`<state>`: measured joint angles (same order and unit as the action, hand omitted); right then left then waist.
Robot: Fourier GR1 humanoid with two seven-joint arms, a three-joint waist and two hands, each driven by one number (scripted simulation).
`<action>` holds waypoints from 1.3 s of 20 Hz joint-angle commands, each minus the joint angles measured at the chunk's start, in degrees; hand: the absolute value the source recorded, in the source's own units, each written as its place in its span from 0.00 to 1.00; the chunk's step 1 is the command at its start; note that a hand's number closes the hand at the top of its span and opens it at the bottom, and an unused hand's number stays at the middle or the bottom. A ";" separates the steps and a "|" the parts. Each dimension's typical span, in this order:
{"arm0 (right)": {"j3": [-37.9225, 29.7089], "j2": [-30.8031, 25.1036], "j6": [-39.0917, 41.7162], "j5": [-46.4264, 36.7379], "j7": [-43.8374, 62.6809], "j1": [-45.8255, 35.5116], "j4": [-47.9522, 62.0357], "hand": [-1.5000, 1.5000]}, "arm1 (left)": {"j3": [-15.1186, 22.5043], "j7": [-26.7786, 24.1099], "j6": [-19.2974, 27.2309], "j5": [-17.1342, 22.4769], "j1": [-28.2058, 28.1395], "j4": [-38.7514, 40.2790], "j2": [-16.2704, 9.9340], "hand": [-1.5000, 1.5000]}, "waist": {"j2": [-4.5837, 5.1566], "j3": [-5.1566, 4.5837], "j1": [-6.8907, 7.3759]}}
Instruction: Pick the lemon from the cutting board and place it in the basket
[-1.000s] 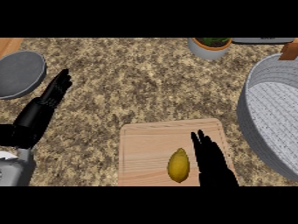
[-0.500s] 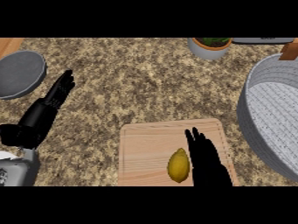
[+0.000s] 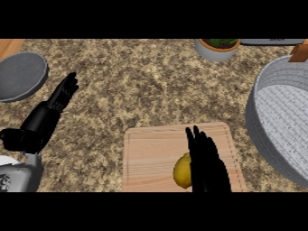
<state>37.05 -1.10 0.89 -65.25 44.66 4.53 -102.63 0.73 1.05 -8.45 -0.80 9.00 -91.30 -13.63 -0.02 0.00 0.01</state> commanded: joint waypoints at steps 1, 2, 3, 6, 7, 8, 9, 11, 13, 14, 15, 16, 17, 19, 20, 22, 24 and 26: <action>3.43 1.05 -5.51 -2.02 1.61 0.52 6.00 0.00 | -0.30 0.54 0.25 -1.18 0.65 0.46 1.34 0.50 | 0.00 0.00 -0.04; -0.77 0.30 -2.43 0.12 -1.30 0.02 3.88 0.00 | -2.17 3.38 -2.55 1.70 -0.98 -3.66 -0.28 0.50 | -0.02 0.01 0.03; 1.75 1.06 -3.54 -1.37 0.85 1.67 3.73 0.00 | -2.71 -0.04 -3.69 1.50 -2.85 -2.38 -0.91 0.50 | -0.02 0.00 0.02; -1.88 -0.40 -3.02 0.70 -2.00 0.99 5.96 0.00 | -2.08 -1.82 -1.23 -1.66 1.49 3.58 1.57 0.50 | 0.04 0.00 -0.18; -2.13 -0.49 -3.12 0.74 -2.02 1.30 5.85 0.00 | -2.36 1.20 -0.75 -1.68 2.82 1.85 1.60 0.50 | 0.01 0.00 -0.16; -0.25 0.74 2.67 -0.36 2.61 0.95 0.91 0.00 | -1.23 -1.16 -1.86 -2.21 0.50 1.73 1.87 0.50 | -0.01 -0.01 -0.14; 0.18 1.06 -0.74 -0.59 1.50 0.90 5.31 0.00 | -3.65 -0.14 -2.90 0.32 1.93 1.86 1.21 0.50 | 0.00 0.00 -0.09; 0.33 1.05 -2.31 -0.30 1.48 1.49 6.64 0.00 | -0.64 1.71 -1.25 -2.82 1.28 -0.98 2.83 0.50 | -0.02 0.01 -0.05; -2.91 1.07 0.10 1.96 0.09 -1.22 7.66 0.00 | -1.16 -1.32 0.68 -4.69 3.69 4.25 4.16 0.50 | 0.04 0.00 -0.17; -5.59 -0.22 -3.28 3.29 -4.26 -1.40 11.51 0.00 | -2.33 -0.72 -1.74 -2.49 1.22 0.65 2.76 0.50 | 0.02 0.01 -0.02; -2.92 0.14 -6.39 2.07 -4.30 1.76 11.92 0.00 | -2.68 -2.53 -2.13 -3.05 2.48 5.04 2.59 0.50 | 0.03 0.00 -0.15; -4.86 1.06 -3.94 4.72 -2.29 -5.14 14.86 0.00 | -1.42 3.20 -2.22 -2.20 0.57 -2.93 3.12 0.50 | 0.01 0.01 0.15; -4.03 1.07 -6.74 4.34 -4.78 -2.42 17.20 0.00 | -3.28 -1.74 -3.63 -1.92 0.52 2.29 1.88 0.50 | 0.04 0.01 0.04; -1.26 1.08 -0.39 4.08 -0.27 -0.78 9.56 0.00 | -1.05 1.77 -1.74 -3.53 -2.01 -3.54 3.97 0.50 | -0.04 0.00 0.04; -1.72 1.09 -6.14 3.90 -5.44 0.57 16.54 0.00 | -2.95 -1.77 -3.75 -2.76 -0.23 1.10 2.18 0.50 | 0.02 0.01 -0.02; -2.17 1.09 -4.19 6.23 -5.71 -2.51 18.74 1.00 | -5.21 -1.44 -3.38 -1.94 4.05 4.66 1.70 0.50 | 0.08 0.00 -0.10; 1.03 0.33 -1.08 4.43 -3.86 0.24 16.45 1.00 | -4.20 -0.72 -4.42 -1.20 -1.59 -1.76 1.76 0.50 | -0.02 0.00 0.09; -2.27 1.09 -2.64 6.51 -4.62 -5.14 19.67 1.00 | -1.28 -1.63 -1.96 -5.16 0.42 2.28 4.80 0.50 | 0.04 0.00 -0.02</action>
<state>35.34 -0.23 -1.46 -59.44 41.03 1.63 -87.21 -2.02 0.83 -11.67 -3.58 9.05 -91.35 -10.77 -0.42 -0.29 -0.03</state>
